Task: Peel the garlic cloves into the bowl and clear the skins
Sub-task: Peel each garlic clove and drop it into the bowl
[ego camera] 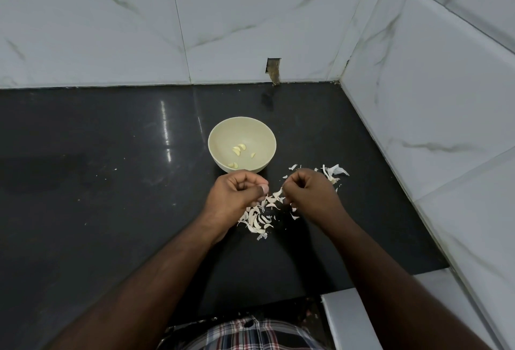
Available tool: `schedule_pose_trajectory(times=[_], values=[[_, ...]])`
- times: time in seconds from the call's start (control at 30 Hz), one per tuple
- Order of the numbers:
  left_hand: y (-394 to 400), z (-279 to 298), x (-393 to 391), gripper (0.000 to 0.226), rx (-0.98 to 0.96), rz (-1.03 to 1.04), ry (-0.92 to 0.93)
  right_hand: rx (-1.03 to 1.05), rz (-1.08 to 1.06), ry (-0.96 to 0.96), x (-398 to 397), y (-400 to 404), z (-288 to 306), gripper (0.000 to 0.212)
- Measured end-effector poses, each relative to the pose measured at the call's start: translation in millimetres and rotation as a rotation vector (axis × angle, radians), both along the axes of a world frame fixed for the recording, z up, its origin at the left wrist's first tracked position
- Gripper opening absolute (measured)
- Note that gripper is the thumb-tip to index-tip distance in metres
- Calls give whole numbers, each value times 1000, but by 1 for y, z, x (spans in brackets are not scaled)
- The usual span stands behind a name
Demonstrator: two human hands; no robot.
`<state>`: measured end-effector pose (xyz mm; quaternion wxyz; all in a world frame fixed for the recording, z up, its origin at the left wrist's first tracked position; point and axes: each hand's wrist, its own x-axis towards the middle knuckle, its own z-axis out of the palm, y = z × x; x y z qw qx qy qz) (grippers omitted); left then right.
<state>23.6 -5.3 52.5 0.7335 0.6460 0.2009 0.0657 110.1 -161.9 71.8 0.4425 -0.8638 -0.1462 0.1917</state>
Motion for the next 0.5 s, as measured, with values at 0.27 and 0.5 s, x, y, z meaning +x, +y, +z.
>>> schedule_pose_trajectory(times=[0.27,0.5], values=[[-10,-8,2,27,-139,-80,106,120,9,92,0,-2,1,14],[-12,-8,2,15,-117,-65,111,237,37,203,-5,4,-3,12]])
